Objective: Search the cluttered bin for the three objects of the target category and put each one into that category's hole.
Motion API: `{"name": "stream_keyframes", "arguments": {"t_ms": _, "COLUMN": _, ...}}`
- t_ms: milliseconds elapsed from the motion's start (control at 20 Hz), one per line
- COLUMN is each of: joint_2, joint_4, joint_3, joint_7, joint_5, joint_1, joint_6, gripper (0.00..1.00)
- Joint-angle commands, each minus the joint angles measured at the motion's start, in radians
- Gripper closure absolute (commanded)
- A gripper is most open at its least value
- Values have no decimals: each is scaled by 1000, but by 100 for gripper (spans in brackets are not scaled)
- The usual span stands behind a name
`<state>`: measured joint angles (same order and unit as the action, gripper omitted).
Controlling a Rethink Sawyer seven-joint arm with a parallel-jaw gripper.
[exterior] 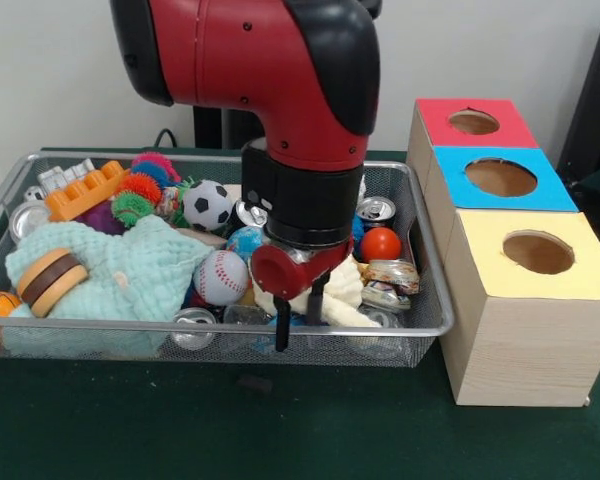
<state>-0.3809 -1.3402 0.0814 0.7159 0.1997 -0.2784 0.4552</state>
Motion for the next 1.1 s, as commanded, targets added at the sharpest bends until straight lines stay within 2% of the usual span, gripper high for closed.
{"name": "stream_keyframes", "arguments": {"t_ms": 50, "joint_2": 78, "joint_4": 101, "joint_3": 47, "joint_7": 129, "joint_5": -28, "joint_1": 23, "joint_6": 198, "gripper": 0}}
{"name": "stream_keyframes", "arguments": {"t_ms": 150, "joint_2": 69, "joint_4": 109, "joint_3": 44, "joint_7": 123, "joint_5": -26, "joint_1": 23, "joint_6": 228, "gripper": 0}}
{"name": "stream_keyframes", "arguments": {"t_ms": 450, "joint_2": 3, "joint_4": 67, "joint_3": 14, "joint_7": 120, "joint_5": -11, "joint_1": 15, "joint_6": 276, "gripper": 0}}
{"name": "stream_keyframes", "arguments": {"t_ms": 650, "joint_2": -9, "joint_4": 49, "joint_3": 16, "joint_7": 112, "joint_5": -2, "joint_1": -3, "joint_6": 269, "gripper": 0}}
{"name": "stream_keyframes", "arguments": {"t_ms": 950, "joint_2": -83, "joint_4": 11, "joint_3": 2, "joint_7": 103, "joint_5": 1, "joint_1": -5, "joint_6": 310, "gripper": 0}}
{"name": "stream_keyframes", "arguments": {"t_ms": 1100, "joint_2": -81, "joint_4": -18, "joint_3": 6, "joint_7": 101, "joint_5": 11, "joint_1": -20, "joint_6": 272, "gripper": 0}}
